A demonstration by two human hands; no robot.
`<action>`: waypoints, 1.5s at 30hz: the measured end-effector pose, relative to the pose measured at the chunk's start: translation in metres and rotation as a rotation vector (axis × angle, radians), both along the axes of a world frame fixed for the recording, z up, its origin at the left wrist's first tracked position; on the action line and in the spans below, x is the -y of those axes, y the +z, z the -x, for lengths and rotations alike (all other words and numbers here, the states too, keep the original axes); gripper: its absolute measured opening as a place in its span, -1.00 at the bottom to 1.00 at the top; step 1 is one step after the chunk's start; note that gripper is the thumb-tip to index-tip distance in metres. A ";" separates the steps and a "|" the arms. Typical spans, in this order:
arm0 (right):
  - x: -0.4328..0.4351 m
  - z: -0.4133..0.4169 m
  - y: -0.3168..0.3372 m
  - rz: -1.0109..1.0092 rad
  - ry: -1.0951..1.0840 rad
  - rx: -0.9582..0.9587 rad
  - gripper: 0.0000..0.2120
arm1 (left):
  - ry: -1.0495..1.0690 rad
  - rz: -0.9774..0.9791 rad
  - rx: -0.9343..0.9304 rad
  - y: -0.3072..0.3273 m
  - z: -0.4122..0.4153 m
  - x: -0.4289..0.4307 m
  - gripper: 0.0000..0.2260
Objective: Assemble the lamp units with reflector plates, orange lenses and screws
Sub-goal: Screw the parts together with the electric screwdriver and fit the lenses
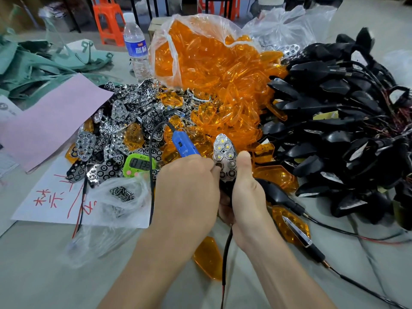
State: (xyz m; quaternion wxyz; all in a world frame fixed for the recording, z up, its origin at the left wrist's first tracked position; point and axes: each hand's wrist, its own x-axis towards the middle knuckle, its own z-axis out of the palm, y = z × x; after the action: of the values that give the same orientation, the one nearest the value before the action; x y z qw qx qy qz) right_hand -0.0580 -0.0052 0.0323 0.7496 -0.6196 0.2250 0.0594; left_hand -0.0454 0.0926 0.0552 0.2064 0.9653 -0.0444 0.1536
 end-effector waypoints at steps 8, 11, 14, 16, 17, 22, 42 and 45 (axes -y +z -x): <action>-0.001 -0.002 -0.005 -0.036 -0.035 -0.047 -0.46 | -0.101 0.285 -0.172 -0.003 -0.018 -0.023 -0.75; -0.003 0.000 -0.001 -0.041 -0.008 -0.069 -0.47 | -0.205 0.518 -0.310 0.010 -0.031 -0.035 -0.83; -0.008 0.001 0.001 -0.066 0.018 -0.085 -0.50 | -0.355 0.966 -0.483 0.015 -0.044 -0.032 -0.63; -0.011 0.001 0.002 -0.068 0.030 -0.094 -0.50 | -0.420 1.209 -0.630 0.012 -0.047 -0.022 -0.50; -0.012 0.001 0.003 -0.072 0.033 -0.095 -0.49 | -0.422 1.290 -0.634 0.010 -0.048 -0.016 -0.54; -0.012 0.004 0.010 -0.134 0.027 -0.088 -0.53 | -0.401 1.647 -0.607 -0.003 -0.048 0.003 -0.70; -0.019 0.012 0.010 0.012 0.111 0.074 -0.63 | -0.476 1.419 -0.508 -0.007 -0.036 0.002 -0.62; -0.019 0.015 0.012 -0.018 0.106 0.088 -0.57 | -0.506 1.400 -0.491 -0.009 -0.035 0.001 -0.61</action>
State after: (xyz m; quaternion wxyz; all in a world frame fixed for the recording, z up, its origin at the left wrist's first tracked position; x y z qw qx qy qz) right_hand -0.0732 0.0135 0.0440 0.7603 -0.6257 0.1582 0.0736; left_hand -0.0108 0.0916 0.0461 0.7997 0.5774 -0.1088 -0.1236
